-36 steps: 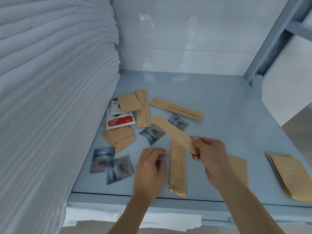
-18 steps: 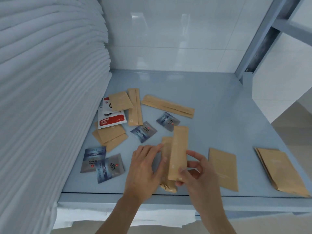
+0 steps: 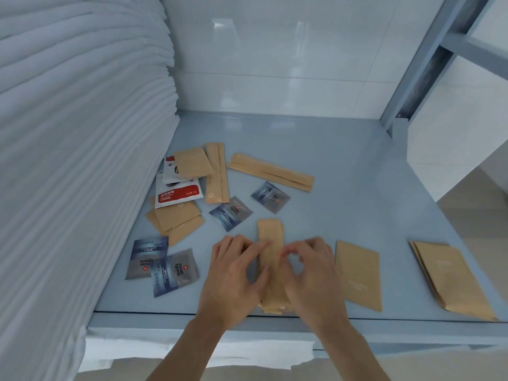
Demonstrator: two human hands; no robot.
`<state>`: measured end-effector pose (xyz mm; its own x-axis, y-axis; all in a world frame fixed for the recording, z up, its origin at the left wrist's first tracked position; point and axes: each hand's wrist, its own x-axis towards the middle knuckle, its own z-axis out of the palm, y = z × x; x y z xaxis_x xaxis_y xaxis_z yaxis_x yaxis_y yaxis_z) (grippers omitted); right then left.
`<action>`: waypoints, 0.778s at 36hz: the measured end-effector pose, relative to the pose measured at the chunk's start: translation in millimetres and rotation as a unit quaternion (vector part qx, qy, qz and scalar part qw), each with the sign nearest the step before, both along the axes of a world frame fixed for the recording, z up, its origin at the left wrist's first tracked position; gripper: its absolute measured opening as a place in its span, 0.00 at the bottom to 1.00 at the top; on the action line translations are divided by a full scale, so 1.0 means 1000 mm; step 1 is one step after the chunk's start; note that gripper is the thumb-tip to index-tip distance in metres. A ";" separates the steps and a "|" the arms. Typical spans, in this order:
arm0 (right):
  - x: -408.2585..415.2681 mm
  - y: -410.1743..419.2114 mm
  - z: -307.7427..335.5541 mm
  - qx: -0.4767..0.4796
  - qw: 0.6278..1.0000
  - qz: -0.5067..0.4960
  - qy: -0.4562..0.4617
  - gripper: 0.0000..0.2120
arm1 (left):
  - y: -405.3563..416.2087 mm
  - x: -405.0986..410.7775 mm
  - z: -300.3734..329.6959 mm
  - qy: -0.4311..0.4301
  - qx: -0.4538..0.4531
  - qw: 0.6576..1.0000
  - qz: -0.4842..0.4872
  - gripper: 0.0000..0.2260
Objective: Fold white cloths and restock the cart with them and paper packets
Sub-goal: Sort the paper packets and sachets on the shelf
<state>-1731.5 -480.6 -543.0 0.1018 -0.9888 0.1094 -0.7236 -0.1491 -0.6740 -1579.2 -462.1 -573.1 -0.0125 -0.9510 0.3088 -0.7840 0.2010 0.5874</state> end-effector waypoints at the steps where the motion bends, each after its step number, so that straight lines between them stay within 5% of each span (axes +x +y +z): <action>1: 0.002 -0.012 0.003 -0.016 1.000 -0.007 0.000 0.05 | 0.000 0.001 0.001 0.022 0.002 1.000 0.009 0.20; 5: 0.013 -0.069 0.014 -0.032 0.999 -0.012 -0.007 0.15 | -0.002 0.004 0.003 0.122 0.023 0.991 0.045 0.19; 12: 0.009 -0.143 0.007 0.043 0.981 0.043 0.182 0.32 | -0.002 0.005 0.005 0.213 0.027 0.973 0.084 0.09; 20: -0.003 -0.127 -0.009 -0.073 0.950 -0.008 0.303 0.15 | -0.003 0.005 0.005 0.216 0.019 0.972 0.095 0.10; 28: -0.012 -0.111 -0.004 -0.081 0.941 0.003 0.328 0.11 | -0.003 0.005 0.003 0.221 0.014 0.970 0.099 0.11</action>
<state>-1743.8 -591.7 -547.4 0.2063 -0.9637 0.1697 -0.9748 -0.2175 -0.0496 -1574.4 -464.8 -570.3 0.2985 -0.9294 0.2171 -0.4763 0.0520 0.8777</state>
